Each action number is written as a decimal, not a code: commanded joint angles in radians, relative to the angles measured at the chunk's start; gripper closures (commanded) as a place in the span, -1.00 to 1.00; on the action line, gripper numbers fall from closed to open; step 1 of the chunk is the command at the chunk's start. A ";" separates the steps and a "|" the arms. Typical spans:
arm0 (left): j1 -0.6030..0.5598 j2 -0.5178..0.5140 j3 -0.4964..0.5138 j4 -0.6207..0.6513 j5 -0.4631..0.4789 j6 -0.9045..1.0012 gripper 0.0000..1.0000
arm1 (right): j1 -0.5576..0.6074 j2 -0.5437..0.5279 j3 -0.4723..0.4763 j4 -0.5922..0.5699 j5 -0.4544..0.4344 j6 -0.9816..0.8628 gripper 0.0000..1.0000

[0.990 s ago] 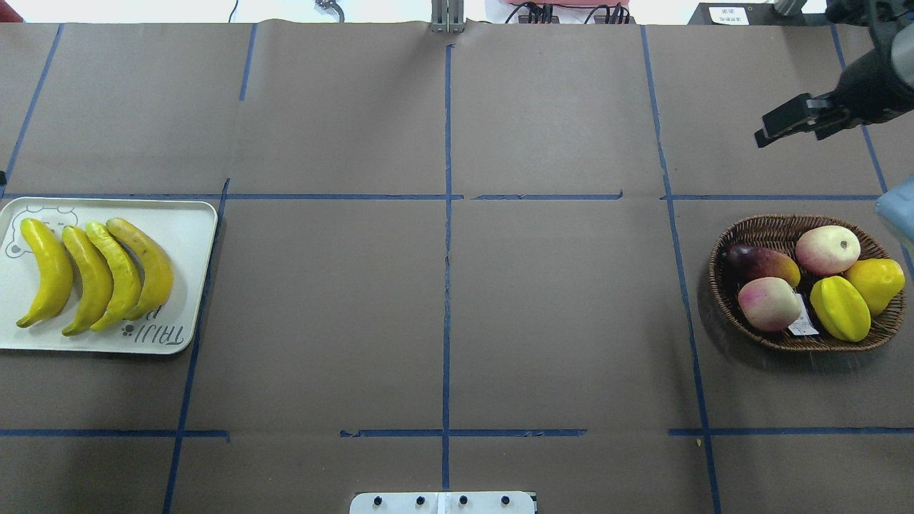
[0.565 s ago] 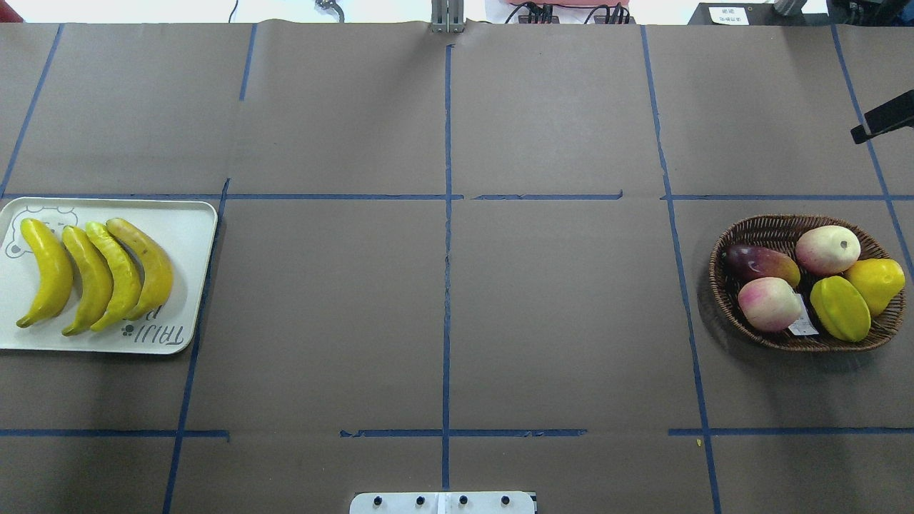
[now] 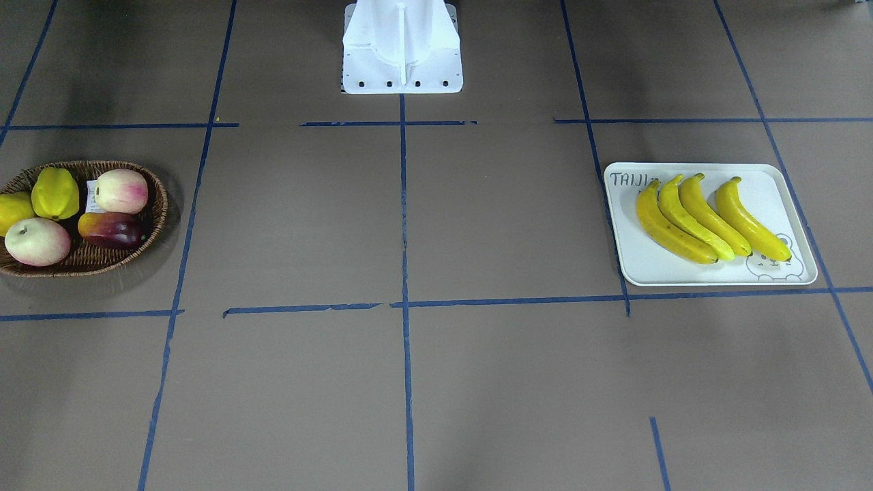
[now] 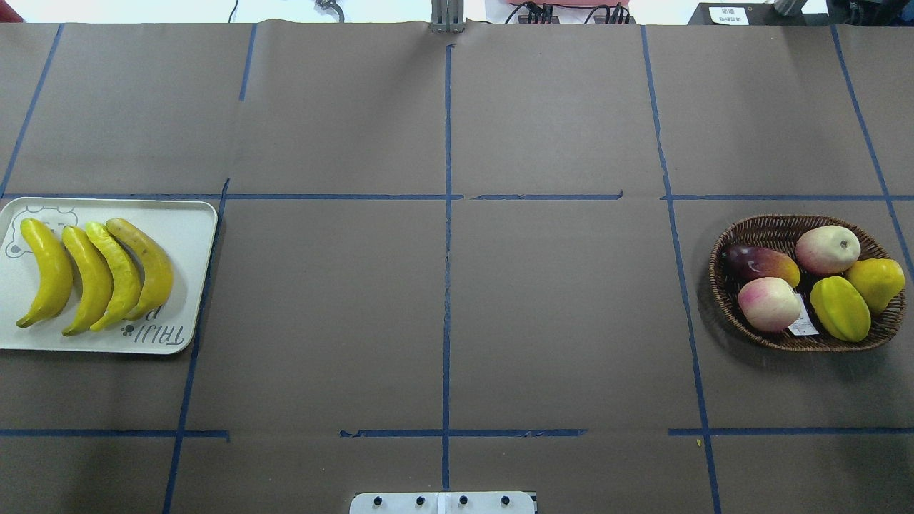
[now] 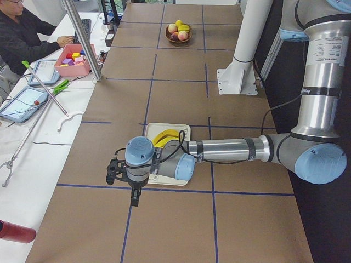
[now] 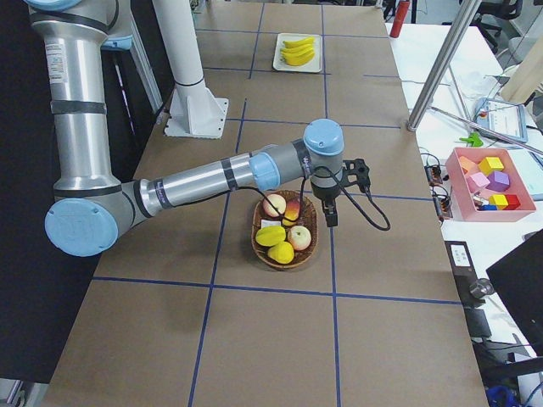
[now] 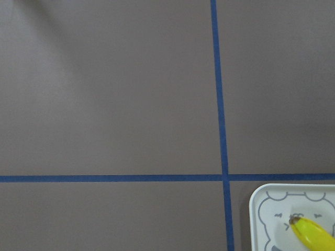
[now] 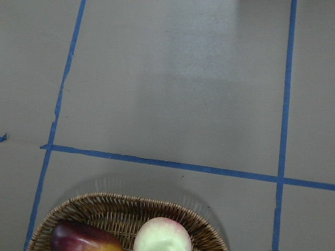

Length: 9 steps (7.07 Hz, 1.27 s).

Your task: Transfer all bananas from basket to plate

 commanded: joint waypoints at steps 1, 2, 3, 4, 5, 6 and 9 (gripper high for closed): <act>0.001 0.010 -0.098 0.249 -0.008 0.100 -1.00 | -0.004 -0.021 -0.006 -0.002 -0.022 0.005 -1.00; 0.000 0.015 -0.090 0.258 -0.008 0.125 -1.00 | -0.004 -0.027 -0.039 0.004 -0.029 -0.004 -1.00; 0.000 0.013 -0.080 0.249 -0.036 0.125 -1.00 | -0.004 -0.021 -0.076 0.006 -0.023 0.007 -1.00; 0.000 0.019 -0.083 0.244 -0.132 0.122 -1.00 | 0.005 -0.027 -0.087 0.001 -0.015 0.007 -1.00; 0.000 0.024 -0.087 0.244 -0.150 0.122 -1.00 | 0.018 -0.033 -0.087 -0.003 0.014 0.008 -1.00; 0.001 0.026 -0.086 0.244 -0.152 0.122 -1.00 | 0.056 -0.044 -0.087 -0.049 0.095 0.008 -1.00; 0.001 0.026 -0.084 0.242 -0.150 0.123 -1.00 | 0.102 -0.085 -0.092 -0.129 0.109 -0.083 -1.00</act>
